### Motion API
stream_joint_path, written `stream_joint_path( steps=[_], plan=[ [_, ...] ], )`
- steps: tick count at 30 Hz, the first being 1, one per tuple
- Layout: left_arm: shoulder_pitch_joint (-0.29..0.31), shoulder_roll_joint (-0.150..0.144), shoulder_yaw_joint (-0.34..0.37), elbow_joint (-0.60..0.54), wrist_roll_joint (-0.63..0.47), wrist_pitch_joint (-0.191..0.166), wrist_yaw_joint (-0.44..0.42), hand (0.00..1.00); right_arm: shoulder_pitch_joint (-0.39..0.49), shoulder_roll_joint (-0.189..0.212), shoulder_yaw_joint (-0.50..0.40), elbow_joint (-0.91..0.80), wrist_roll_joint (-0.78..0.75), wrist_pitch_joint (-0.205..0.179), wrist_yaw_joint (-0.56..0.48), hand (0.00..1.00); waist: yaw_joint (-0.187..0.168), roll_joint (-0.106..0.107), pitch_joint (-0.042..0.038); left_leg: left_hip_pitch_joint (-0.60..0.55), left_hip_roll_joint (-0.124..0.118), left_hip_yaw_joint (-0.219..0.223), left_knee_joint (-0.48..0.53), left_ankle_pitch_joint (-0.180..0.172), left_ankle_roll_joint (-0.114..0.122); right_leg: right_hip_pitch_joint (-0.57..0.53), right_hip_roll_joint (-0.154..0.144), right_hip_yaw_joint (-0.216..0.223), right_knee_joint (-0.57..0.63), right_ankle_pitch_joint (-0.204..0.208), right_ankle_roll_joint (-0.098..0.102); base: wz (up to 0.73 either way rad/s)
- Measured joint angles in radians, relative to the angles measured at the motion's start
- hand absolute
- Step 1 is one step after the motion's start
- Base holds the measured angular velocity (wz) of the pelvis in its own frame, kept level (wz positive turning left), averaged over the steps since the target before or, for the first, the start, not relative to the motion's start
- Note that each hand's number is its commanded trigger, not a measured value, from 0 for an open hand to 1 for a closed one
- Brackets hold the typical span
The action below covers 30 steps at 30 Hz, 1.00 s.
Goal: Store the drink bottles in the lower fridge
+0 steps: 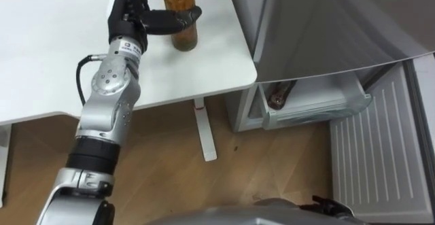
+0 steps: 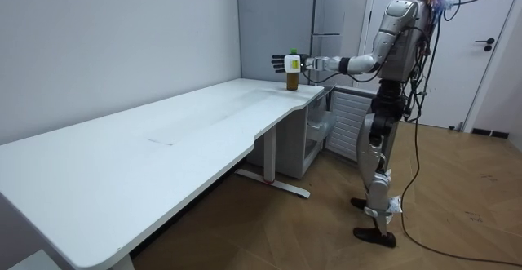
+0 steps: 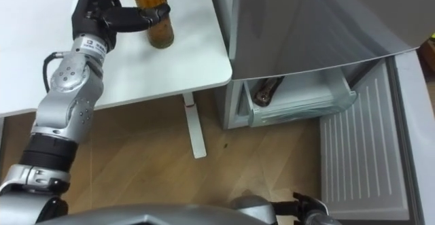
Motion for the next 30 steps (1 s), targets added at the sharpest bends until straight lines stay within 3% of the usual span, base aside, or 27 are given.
stream_joint_path(
  steps=[10,16,23,30],
  plan=[
    [-0.031,0.001,0.038,0.101,-0.038,0.017,0.032,0.0,-0.011,-0.004,-0.005,-0.005,-0.072,0.01,0.0,0.0,-0.009,0.012,-0.0029,0.001,0.0,0.006,0.0,0.0,0.0,0.0,-0.001,-0.004,-0.002,0.0,0.0,-0.01],
    [-0.045,0.037,0.049,0.12,-0.063,0.019,0.03,0.0,-0.019,-0.007,-0.024,-0.005,-0.103,0.011,0.001,0.0,-0.031,0.022,-0.0022,0.005,0.0,0.003,0.0,0.0,0.0,0.0,-0.001,0.011,-0.001,0.001,-0.001,-0.04],
    [-0.109,0.044,0.067,0.182,-0.078,0.047,0.027,0.0,-0.023,-0.006,-0.041,-0.008,-0.114,0.021,0.001,0.0,-0.039,0.028,-0.0028,0.002,0.0,0.003,0.0,0.0,0.0,-0.013,0.003,0.019,0.006,0.001,-0.001,-0.05],
    [-0.116,0.054,0.073,0.182,-0.081,0.061,0.024,0.0,-0.023,-0.007,-0.041,-0.009,-0.114,0.039,0.0,0.0,-0.052,0.034,-0.0054,0.002,0.001,0.003,0.0,0.0,0.0,-0.014,0.006,0.025,0.003,0.002,-0.003,-0.05]
  ],
)
